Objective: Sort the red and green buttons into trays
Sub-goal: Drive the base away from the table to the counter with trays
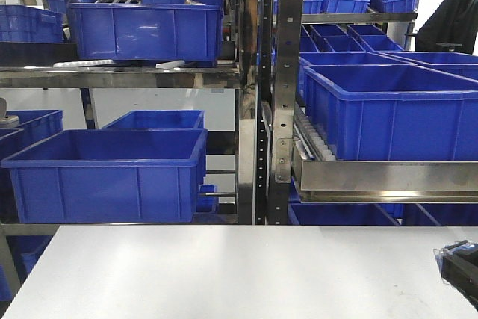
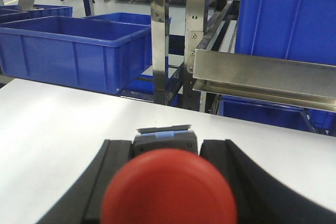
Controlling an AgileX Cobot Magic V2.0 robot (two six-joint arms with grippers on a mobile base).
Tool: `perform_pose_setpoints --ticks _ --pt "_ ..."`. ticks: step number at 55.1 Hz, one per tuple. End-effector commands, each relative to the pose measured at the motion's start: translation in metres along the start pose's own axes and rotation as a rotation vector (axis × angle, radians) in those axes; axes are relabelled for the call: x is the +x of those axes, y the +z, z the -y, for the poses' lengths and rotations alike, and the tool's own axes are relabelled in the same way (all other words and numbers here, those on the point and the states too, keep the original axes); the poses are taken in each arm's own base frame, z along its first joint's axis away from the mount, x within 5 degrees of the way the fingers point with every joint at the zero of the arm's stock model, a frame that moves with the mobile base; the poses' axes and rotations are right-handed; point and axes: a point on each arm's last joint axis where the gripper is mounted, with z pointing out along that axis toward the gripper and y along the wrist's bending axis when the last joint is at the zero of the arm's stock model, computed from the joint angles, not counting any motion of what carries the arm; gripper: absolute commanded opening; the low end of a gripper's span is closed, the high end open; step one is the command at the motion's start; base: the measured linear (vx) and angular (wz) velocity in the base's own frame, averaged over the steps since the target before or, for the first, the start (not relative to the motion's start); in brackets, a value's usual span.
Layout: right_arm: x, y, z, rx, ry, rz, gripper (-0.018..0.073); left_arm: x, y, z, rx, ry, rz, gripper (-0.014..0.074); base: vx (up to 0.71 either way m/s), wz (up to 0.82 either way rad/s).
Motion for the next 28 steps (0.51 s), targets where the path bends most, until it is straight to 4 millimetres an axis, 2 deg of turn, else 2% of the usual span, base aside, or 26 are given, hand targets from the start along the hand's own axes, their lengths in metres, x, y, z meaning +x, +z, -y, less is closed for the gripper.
perform_pose_setpoints --ticks 1,28 --pt "-0.0186 -0.0049 0.0011 0.015 -0.003 0.127 -0.0009 -0.0178 -0.0029 0.0018 0.018 -0.007 0.118 -0.0006 -0.11 0.04" --pt "-0.0186 -0.0049 0.0011 0.015 -0.003 0.127 -0.0009 -0.0178 -0.0029 0.0018 0.018 -0.007 0.118 -0.0006 -0.20 0.09"
